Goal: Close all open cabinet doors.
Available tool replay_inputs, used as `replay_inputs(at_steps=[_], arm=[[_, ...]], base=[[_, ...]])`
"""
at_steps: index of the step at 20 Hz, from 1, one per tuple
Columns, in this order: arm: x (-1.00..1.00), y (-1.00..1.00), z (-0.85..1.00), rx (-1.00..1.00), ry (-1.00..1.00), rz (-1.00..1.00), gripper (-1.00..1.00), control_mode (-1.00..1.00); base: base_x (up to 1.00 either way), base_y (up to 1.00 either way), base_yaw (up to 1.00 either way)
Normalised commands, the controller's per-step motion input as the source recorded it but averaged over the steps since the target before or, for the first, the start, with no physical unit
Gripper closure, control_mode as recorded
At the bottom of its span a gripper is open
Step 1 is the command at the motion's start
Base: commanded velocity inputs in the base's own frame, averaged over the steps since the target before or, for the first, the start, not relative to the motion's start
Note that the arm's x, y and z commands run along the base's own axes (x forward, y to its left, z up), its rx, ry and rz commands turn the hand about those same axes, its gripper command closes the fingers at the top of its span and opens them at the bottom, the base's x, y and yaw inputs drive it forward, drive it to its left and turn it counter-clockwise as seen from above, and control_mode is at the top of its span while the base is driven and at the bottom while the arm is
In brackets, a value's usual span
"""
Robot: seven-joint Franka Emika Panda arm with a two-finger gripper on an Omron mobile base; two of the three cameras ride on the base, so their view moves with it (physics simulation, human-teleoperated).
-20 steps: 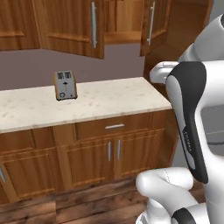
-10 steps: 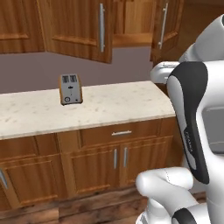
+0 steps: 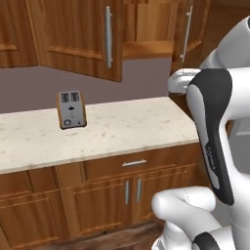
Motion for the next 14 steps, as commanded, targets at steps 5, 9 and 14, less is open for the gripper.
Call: replay_inputs(at_steps=[5,9,14], arm=[[0.0,0.0,0.0,0.0,0.0,0.0,-1.0,1.0],[0.0,0.0,0.0,0.0,0.0,0.0,-1.0,1.0],[0.0,0.0,0.0,0.0,0.0,0.0,-1.0,1.0]], base=[[0.58,-0.05,-0.11],[0.41,0.29,0.0],[0.49,0.12,0.0]])
